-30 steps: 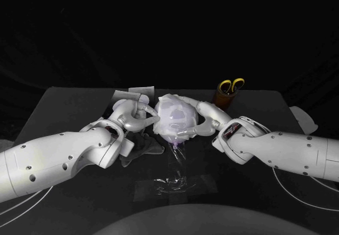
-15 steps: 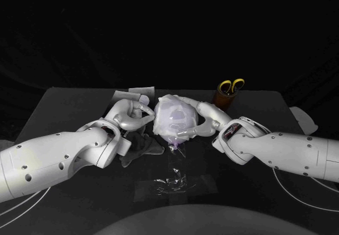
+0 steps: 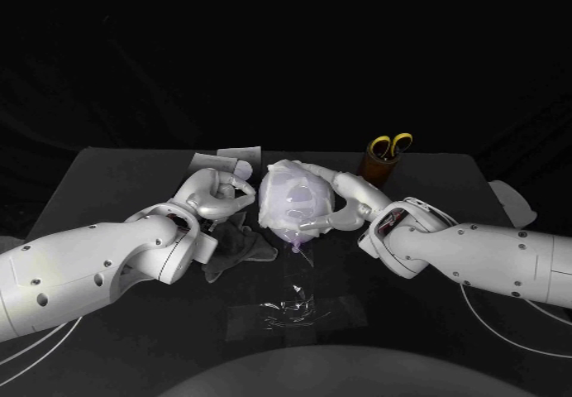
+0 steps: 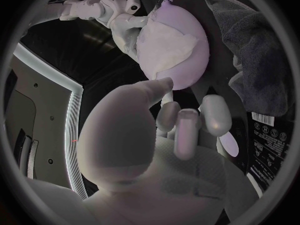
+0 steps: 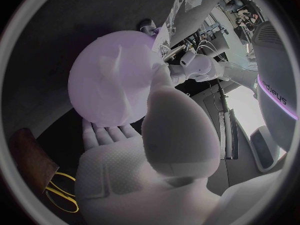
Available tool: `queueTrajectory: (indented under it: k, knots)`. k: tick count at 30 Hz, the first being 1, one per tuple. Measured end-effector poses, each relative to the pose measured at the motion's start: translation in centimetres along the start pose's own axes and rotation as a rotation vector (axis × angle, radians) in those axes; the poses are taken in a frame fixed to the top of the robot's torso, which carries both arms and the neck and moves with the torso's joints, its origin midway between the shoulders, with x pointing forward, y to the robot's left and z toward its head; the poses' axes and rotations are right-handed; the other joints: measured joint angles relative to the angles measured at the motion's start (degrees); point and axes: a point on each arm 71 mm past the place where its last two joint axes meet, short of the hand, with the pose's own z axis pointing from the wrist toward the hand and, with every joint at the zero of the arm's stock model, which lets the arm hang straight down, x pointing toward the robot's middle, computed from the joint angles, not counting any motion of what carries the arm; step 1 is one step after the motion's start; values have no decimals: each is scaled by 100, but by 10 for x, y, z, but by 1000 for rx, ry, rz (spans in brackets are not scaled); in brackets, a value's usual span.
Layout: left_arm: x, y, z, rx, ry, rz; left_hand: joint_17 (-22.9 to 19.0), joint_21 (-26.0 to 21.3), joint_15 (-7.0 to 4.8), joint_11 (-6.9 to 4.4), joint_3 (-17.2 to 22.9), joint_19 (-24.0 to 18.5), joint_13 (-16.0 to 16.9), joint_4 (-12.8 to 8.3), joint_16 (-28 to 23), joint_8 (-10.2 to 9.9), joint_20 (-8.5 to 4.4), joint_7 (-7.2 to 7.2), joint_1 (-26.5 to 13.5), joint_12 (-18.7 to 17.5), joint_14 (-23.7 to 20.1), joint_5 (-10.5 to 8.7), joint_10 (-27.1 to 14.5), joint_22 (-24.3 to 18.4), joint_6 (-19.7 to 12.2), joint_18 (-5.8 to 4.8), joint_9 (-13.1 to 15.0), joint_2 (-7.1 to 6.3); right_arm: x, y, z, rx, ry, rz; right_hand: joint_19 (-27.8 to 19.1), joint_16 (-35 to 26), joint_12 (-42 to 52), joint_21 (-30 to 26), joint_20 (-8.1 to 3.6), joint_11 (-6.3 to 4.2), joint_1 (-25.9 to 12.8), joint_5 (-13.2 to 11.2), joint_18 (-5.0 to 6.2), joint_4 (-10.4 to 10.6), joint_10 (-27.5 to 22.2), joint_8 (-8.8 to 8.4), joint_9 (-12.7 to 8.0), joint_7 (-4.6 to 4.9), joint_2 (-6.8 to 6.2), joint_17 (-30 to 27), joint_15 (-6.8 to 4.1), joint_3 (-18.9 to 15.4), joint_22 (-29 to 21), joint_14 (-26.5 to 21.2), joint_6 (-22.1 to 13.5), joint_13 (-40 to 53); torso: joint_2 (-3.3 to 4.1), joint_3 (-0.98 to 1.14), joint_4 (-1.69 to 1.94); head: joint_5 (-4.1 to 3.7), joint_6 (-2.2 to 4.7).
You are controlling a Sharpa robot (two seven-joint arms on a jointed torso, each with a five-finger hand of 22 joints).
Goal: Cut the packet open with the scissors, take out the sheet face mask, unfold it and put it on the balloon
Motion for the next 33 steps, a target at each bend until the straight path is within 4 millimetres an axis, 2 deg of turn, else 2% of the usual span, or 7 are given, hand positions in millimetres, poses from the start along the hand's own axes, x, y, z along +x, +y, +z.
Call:
queueTrajectory:
  k: [2,4,7,18,21,27,33]
  knots:
    - [1,0,0,-2,5,-6,0,-159,-1,47,-178,-179,-526,118,-67,-103,23,10,-234,-341,-3,15,-365,-200,-142,0,152,35,0,0,0,0,0,0,0,0,-4,0,0,0,0,0,0,0,0,0,0,0,0,0,0,0,0,0,0,1,1,0,0,1,3]
    - [3,-1,0,-1,14,-11,1,-241,2,79,-340,-259,-760,168,-82,-215,45,72,-388,-494,-2,18,-536,-300,-240,-1,153,48,0,0,0,0,0,0,0,0,17,0,0,0,0,0,0,0,0,0,0,0,0,0,0,0,0,0,0,1,1,0,-1,1,5]
    - [6,-3,0,5,35,-19,1,-327,96,170,-624,-338,-973,236,-110,-440,83,163,-553,-639,12,0,-705,-404,-422,0,-9,-45,0,0,0,-1,1,0,0,0,18,0,0,0,0,0,0,0,0,20,-1,0,0,1,0,0,0,0,0,1,1,0,-3,3,8]
    - [16,-7,-1,20,111,-28,3,-368,248,332,-1215,-345,-1057,268,-110,-969,197,377,-551,-673,0,0,-838,-453,-683,0,-446,-151,0,0,1,0,1,0,0,0,17,0,0,20,0,0,0,0,20,29,-5,0,0,1,0,0,1,0,-1,-1,3,3,-3,-1,18]
    - [18,-7,0,19,123,-28,3,-368,299,386,-1341,-335,-1087,259,-110,-1143,249,440,-489,-673,10,0,-892,-452,-781,0,-587,-91,0,0,1,1,1,0,0,0,17,0,0,20,0,0,0,0,20,29,-6,0,0,1,0,0,1,0,-1,-2,2,3,-3,-1,23]
    - [20,-7,1,15,136,-27,3,-368,319,406,-1458,-335,-1105,247,-111,-1309,290,484,-342,-673,-9,0,-912,-452,-827,0,-732,-36,0,0,1,2,1,-1,0,0,16,0,0,20,-1,0,0,0,20,29,-6,2,-1,1,0,0,2,0,-4,-4,3,2,-3,-5,27]
    - [21,-7,2,7,139,-26,3,-368,339,426,-1493,-327,-1100,241,-111,-1343,299,488,-306,-673,11,0,-932,-432,-848,-1,-780,-24,0,-1,0,2,1,-1,0,0,15,0,0,20,-1,0,0,0,20,28,-3,2,-1,-5,0,-1,2,0,-4,1,3,2,-3,-14,31]
